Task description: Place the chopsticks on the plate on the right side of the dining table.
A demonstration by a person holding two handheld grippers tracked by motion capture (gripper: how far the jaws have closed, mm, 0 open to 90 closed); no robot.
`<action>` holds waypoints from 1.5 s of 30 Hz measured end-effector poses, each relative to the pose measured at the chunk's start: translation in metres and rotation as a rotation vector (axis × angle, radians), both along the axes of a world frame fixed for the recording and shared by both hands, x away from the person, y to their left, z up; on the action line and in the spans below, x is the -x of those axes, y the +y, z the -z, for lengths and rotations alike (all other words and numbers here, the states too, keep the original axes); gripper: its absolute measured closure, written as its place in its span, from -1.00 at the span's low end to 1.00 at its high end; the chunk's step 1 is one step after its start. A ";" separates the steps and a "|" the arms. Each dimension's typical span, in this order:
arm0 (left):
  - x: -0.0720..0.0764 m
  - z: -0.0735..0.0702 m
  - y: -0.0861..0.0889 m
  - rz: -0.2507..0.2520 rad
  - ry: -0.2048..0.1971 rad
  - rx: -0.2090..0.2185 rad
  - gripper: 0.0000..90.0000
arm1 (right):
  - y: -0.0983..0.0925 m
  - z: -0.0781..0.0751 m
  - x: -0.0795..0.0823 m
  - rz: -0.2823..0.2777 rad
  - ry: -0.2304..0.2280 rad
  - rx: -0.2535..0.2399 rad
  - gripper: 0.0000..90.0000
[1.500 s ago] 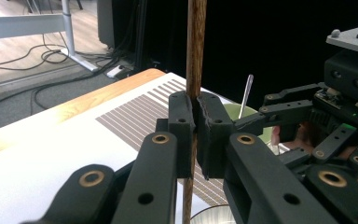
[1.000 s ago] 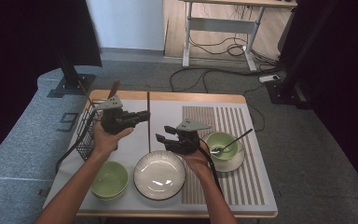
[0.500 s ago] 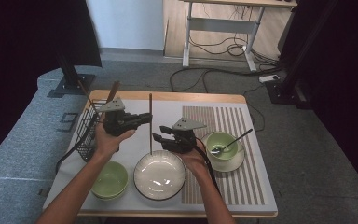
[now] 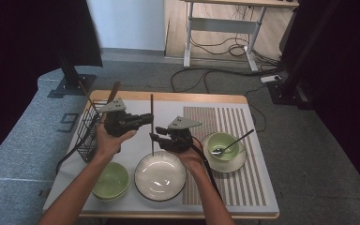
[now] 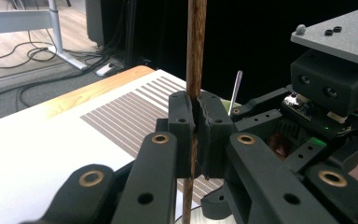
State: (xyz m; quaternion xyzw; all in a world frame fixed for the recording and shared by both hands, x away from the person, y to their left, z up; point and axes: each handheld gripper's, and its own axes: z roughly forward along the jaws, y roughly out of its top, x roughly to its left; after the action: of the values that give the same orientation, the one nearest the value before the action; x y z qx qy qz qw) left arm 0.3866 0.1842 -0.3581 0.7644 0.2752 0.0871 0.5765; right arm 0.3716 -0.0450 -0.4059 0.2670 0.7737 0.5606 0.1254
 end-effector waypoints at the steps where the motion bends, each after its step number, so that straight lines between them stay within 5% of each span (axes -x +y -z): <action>1: 0.000 0.000 0.000 0.001 0.000 0.001 0.88 | 0.000 0.000 0.000 -0.001 0.001 0.000 0.46; 23: 0.000 0.002 -0.003 0.016 0.005 0.010 0.84 | 0.006 -0.004 -0.008 -0.008 0.002 0.011 0.85; 32: 0.001 -0.004 0.011 -0.007 0.004 0.035 0.44 | -0.002 -0.006 -0.010 0.042 0.019 0.018 0.88; 45: -0.001 0.003 0.022 -0.027 0.021 0.023 0.24 | -0.011 -0.014 -0.011 0.072 0.004 -0.002 0.88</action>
State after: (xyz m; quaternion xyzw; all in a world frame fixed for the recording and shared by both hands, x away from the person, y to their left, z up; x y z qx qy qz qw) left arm 0.3873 0.2062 -0.3613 0.7548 0.2927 0.0836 0.5811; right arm 0.3830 -0.0565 -0.3920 0.2959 0.7632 0.5562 0.1435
